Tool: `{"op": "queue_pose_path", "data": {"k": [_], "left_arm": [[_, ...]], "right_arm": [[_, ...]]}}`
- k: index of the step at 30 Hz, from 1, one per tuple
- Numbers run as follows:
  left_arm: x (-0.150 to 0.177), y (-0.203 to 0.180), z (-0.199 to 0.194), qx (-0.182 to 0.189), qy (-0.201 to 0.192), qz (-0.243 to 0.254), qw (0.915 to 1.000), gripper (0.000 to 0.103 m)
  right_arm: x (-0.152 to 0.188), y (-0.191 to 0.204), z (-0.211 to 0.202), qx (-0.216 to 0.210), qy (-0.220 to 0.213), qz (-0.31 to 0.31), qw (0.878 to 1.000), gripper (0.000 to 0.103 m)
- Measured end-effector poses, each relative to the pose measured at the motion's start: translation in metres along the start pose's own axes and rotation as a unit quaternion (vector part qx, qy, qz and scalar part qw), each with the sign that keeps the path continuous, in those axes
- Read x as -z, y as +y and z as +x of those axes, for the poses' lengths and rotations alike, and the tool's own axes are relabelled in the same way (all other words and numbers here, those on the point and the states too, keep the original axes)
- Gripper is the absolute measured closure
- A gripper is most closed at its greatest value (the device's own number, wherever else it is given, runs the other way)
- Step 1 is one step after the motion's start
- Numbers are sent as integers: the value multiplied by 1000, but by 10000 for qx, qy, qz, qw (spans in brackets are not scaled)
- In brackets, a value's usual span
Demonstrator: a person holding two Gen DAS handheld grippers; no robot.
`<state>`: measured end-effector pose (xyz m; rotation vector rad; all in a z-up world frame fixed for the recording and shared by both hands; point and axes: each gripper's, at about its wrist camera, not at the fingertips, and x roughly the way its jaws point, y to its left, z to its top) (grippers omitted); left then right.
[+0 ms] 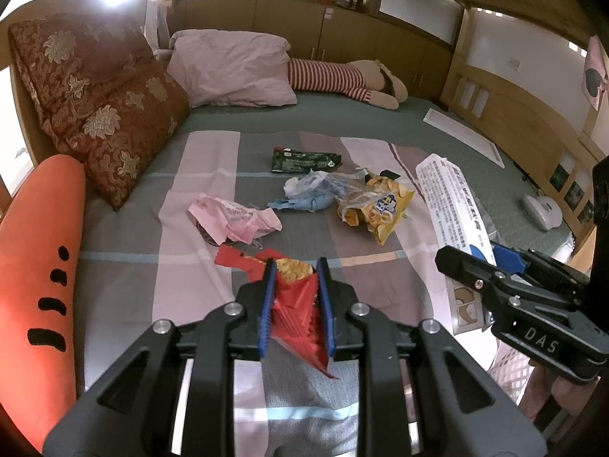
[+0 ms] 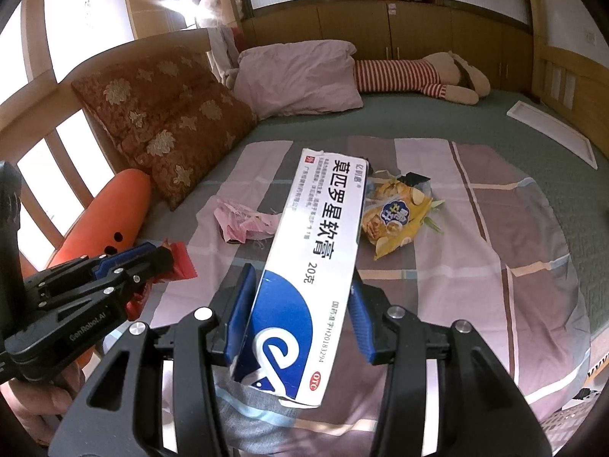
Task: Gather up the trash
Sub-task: 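Carry the ointment box and red bag with both tools to the white wastebasket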
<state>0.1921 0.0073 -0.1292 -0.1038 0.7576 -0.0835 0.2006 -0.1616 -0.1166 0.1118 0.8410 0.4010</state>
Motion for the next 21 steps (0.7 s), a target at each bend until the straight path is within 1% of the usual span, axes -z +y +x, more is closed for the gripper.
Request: {"op": "queue_pose_path", "data": {"k": [6, 9, 12, 13, 14, 16, 18, 21], "left_arm": [[2, 1, 1, 10, -26, -48, 10000, 81], [3, -2, 4, 34, -14, -88, 10000, 81], [2, -7, 4, 92, -25, -59, 9999, 81], [2, -9, 3, 101, -46, -38, 9999, 81], [1, -10, 3, 114, -64, -26, 9999, 81], [2, -12, 1, 166, -76, -6, 9998, 81], [2, -12, 2, 203, -51, 1, 9998, 81], [3, -13, 3, 312, -15, 52, 9995, 81]], "right_arm": [[-1, 0, -1, 2, -7, -6, 10000, 56], [-2, -8, -9, -20, -150, 67, 9999, 56], [-5, -26, -32, -13, -379, 272, 9989, 56], [-5, -35, -47, -60, -481, 376, 9981, 56], [-3, -43, -61, -14, -587, 424, 9974, 56], [6, -62, -96, 311, -803, 393, 9955, 56], [20, -85, -128, 640, -863, 448, 9932, 56], [54, -132, -181, 1354, -945, 687, 9839, 56]]}}
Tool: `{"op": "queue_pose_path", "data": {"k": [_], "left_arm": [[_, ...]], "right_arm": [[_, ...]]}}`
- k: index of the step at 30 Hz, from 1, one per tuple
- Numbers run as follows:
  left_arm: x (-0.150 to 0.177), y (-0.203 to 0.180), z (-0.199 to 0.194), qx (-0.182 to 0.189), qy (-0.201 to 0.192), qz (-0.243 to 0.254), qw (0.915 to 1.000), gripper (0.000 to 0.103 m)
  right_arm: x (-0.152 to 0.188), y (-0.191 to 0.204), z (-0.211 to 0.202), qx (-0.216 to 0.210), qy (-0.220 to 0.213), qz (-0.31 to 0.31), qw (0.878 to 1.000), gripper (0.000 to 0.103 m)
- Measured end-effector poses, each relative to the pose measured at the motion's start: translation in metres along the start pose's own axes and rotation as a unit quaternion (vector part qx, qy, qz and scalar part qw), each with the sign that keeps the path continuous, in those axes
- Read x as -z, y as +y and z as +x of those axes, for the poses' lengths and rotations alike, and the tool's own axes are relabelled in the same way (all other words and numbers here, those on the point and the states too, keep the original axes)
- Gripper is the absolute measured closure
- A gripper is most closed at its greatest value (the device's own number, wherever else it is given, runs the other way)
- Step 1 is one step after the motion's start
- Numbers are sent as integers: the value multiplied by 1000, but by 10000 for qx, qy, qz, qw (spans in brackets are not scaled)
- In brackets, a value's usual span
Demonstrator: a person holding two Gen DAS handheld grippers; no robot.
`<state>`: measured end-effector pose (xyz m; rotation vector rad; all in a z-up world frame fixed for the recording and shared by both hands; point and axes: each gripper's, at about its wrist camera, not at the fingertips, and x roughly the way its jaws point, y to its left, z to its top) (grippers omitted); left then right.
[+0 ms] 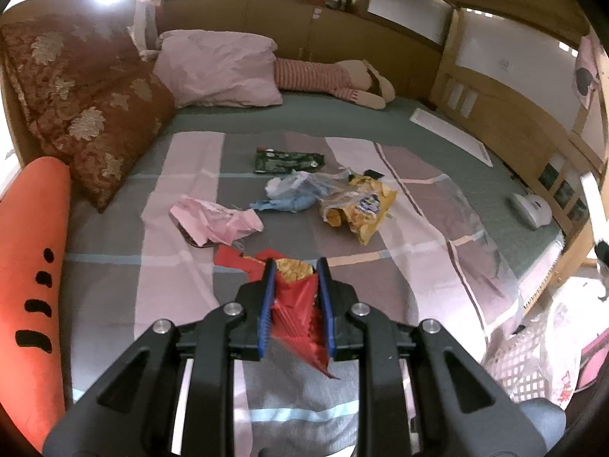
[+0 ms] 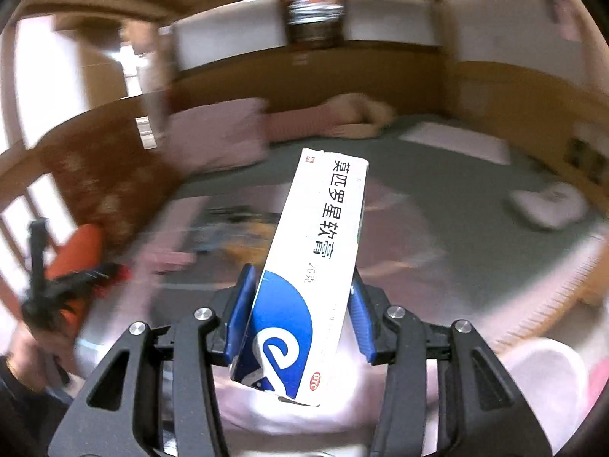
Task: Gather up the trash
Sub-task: 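Carry the ointment box and red bag with both tools to the white wastebasket, then open both tools to drop the box and red bag into the wastebasket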
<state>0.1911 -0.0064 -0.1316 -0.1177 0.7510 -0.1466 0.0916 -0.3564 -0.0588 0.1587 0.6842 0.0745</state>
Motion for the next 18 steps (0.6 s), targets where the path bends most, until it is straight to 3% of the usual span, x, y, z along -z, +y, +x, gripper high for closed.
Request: {"op": "queue_pose_path", "data": {"k": [5, 7, 8, 11, 14, 15, 18], "left_arm": [[2, -23, -1, 254, -51, 345, 9991, 81], [3, -45, 1, 490, 19, 601, 9970, 81], [4, -56, 1, 618, 56, 700, 9956, 81], [14, -117, 1, 1248, 360, 1176, 9845, 81], [29, -214, -11, 2153, 618, 1788, 9581, 81], [33, -239, -15, 2362, 668, 1962, 9493, 81], [54, -332, -29, 3052, 905, 2522, 9138, 81]], "right_arm": [[59, -111, -46, 1089, 236, 737, 9910, 56], [90, -146, -44, 1325, 569, 1019, 9843, 47], [104, -159, -40, 1404, 765, 1103, 9810, 33], [137, -190, -37, 1802, 1060, 1522, 9660, 30], [137, -211, -73, 1831, 413, 2117, 9591, 28], [133, -216, -87, 1867, 137, 2236, 9565, 23], [114, -224, -126, 1892, -485, 2386, 9513, 19]]}}
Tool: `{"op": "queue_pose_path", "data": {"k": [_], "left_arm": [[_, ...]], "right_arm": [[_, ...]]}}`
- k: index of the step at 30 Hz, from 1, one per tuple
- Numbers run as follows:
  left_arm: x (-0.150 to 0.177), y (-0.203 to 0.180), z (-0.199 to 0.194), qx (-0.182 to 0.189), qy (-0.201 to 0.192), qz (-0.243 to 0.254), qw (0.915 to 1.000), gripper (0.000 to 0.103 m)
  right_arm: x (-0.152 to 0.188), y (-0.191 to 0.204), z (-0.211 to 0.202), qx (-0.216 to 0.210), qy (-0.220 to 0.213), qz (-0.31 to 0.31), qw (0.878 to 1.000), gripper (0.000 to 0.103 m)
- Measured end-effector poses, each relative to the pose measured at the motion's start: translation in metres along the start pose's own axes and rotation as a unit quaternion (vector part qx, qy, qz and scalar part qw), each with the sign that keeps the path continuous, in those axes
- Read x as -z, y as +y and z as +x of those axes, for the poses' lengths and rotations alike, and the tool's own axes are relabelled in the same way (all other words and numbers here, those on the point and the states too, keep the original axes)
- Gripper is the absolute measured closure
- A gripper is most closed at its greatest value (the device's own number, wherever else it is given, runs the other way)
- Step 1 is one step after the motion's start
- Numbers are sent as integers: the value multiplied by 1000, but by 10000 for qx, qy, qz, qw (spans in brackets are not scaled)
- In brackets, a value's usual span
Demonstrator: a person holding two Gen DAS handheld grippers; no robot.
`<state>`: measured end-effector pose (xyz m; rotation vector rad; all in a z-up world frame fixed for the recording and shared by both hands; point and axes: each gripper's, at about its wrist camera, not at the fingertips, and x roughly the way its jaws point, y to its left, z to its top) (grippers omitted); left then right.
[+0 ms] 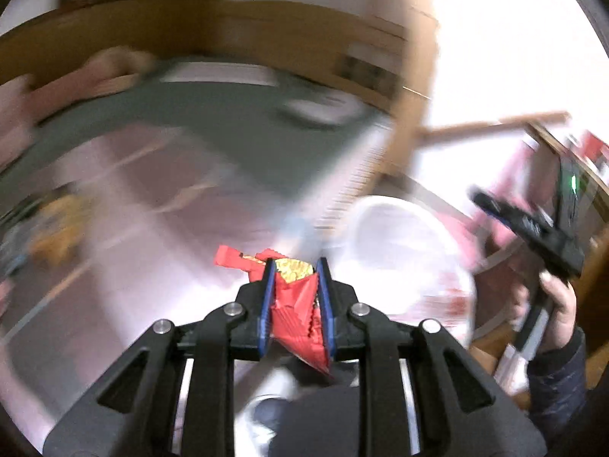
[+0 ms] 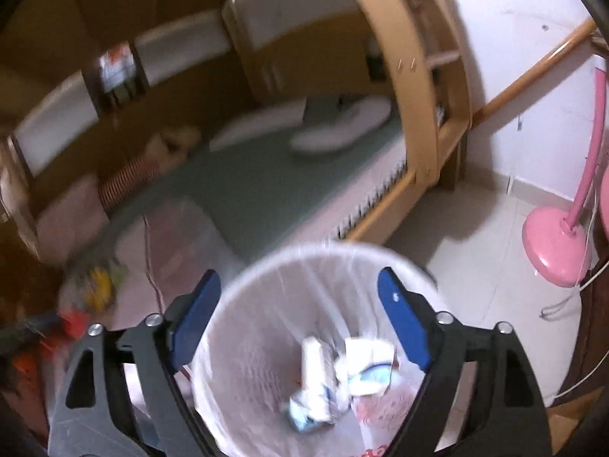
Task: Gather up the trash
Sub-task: 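Open both tools to drop the box and red bag into the wastebasket, then swing both tools back over the bed toward the remaining trash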
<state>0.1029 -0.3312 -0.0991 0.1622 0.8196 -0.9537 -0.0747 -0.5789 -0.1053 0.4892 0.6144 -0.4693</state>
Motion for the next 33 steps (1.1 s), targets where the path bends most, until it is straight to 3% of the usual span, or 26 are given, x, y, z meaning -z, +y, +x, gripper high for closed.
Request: {"op": "queue_pose_path", "data": {"k": [1, 3, 5, 6, 9, 13, 16, 19, 21, 25, 29, 30, 32, 33], "left_arm": [[-8, -24, 15, 173, 77, 169, 9997, 78], [-25, -68, 46, 493, 193, 408, 9978, 63], [-36, -87, 66, 549, 204, 452, 9973, 8], [-41, -94, 75, 376, 154, 504, 9979, 2], [-46, -78, 76, -135, -22, 400, 9991, 3], [-37, -1, 33, -424, -240, -224, 9986, 3], [-20, 63, -14, -1264, -461, -511, 9896, 3], [3, 131, -75, -2054, -724, -1081, 9700, 3], [21, 168, -112, -2602, -820, -1509, 9502, 3], [58, 223, -175, -3199, -1016, -2073, 9189, 3], [99, 253, -203, -3728, -1269, -2308, 8897, 3], [113, 263, -203, -3901, -1296, -2412, 8791, 3], [132, 286, -201, -4154, -1019, -2780, 8601, 3], [134, 301, -196, -4048, -710, -3040, 8595, 3]], "right_arm": [[-7, 1, -11, -49, -135, -1, 9999, 19], [-21, 1, -28, -130, -343, -53, 9993, 19], [-29, 5, -40, -180, -475, -96, 9987, 17], [-29, 11, -47, -209, -521, -138, 9983, 16], [-29, 28, -52, -214, -525, -403, 9976, 15], [-19, 52, -37, -442, -264, -530, 9973, 15], [-7, 87, -14, -700, 39, -702, 9951, 15], [8, 147, 10, -1094, 295, -1102, 9874, 15], [18, 193, 21, -1369, 446, -1434, 9791, 15], [39, 300, 30, -2082, 609, -2106, 9532, 15], [57, 387, 40, -2472, 553, -2584, 9322, 8], [61, 403, 46, -2540, 585, -2624, 9291, 8], [76, 429, 64, -2575, 716, -2667, 9260, 8], [85, 435, 72, -2619, 746, -2669, 9244, 8]]}}
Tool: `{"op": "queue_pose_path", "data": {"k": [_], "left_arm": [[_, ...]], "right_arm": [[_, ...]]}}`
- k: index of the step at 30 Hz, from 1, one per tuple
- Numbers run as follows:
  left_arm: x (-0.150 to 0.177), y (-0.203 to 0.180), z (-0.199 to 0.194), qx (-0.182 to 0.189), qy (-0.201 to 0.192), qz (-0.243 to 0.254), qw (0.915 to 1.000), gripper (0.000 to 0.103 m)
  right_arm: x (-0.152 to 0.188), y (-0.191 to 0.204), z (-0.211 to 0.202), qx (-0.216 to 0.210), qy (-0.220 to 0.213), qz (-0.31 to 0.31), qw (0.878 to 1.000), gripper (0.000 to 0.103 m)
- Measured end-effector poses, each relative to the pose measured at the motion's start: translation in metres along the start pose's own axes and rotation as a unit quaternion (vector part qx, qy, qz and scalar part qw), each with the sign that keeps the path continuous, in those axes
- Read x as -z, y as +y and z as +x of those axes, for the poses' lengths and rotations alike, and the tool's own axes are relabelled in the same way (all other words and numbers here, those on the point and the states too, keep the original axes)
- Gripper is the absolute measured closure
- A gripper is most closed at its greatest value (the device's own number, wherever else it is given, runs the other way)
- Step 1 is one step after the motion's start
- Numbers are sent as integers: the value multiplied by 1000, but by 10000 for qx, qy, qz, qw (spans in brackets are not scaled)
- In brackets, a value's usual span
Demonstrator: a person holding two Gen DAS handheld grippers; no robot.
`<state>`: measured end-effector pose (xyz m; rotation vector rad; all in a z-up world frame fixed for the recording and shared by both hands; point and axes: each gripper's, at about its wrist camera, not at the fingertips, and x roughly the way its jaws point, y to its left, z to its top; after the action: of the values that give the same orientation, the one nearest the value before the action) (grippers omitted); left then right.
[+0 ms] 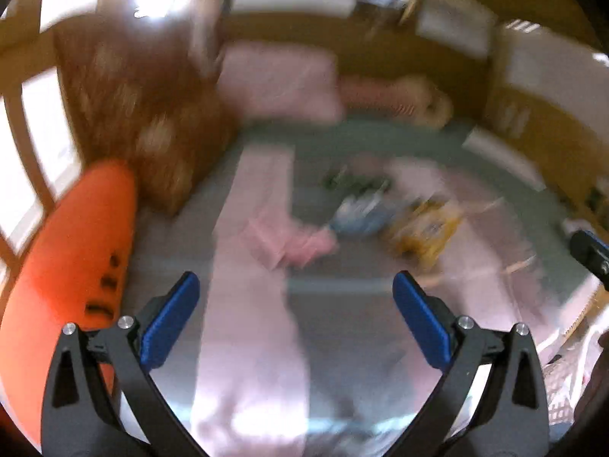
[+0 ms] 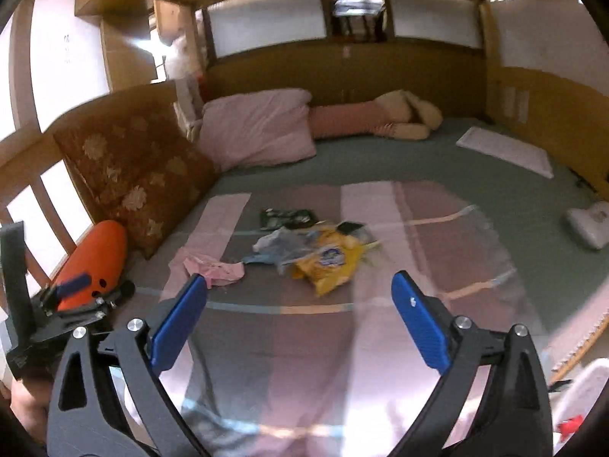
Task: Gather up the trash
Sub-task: 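Swing both tools back over the bed toward the remaining trash, then grasp the pink plastic bag with the left tool while the right tool grasps the clear plastic bag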
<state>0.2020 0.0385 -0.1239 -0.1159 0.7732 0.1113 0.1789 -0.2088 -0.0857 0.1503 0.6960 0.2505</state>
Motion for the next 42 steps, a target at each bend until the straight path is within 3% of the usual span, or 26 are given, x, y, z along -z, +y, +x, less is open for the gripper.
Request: {"op": "queue_pose_path", "data": {"k": [2, 3, 4, 6, 9, 12, 33, 38, 42], "left_arm": [[-3, 8, 6, 300, 146, -115, 9994, 3], [-3, 8, 2, 275, 56, -109, 9995, 3], [-3, 7, -1, 273, -23, -45, 9996, 3], [-2, 0, -5, 276, -130, 161, 9994, 3], [2, -9, -5, 279, -102, 306, 9991, 3], [5, -12, -2, 342, 49, 300, 9990, 3], [5, -1, 11, 423, 308, 37, 9986, 3], [-7, -2, 37, 386, 452, -8, 9982, 3], [-21, -10, 84, 266, 623, 81, 9977, 3]], "right_arm": [[20, 5, 24, 25, 195, -58, 9998, 8], [31, 6, 39, 50, 714, -68, 9974, 8], [32, 9, 45, -80, 886, -15, 9960, 8], [30, 15, 36, -275, 657, -54, 9974, 8], [27, 17, 24, -54, 345, -290, 9990, 8], [27, 8, 27, -189, 483, 13, 9987, 8], [32, 8, 32, -231, 542, 100, 9982, 8], [32, 9, 35, -220, 564, 81, 9981, 8], [26, 11, 46, -168, 582, -89, 9981, 8]]}}
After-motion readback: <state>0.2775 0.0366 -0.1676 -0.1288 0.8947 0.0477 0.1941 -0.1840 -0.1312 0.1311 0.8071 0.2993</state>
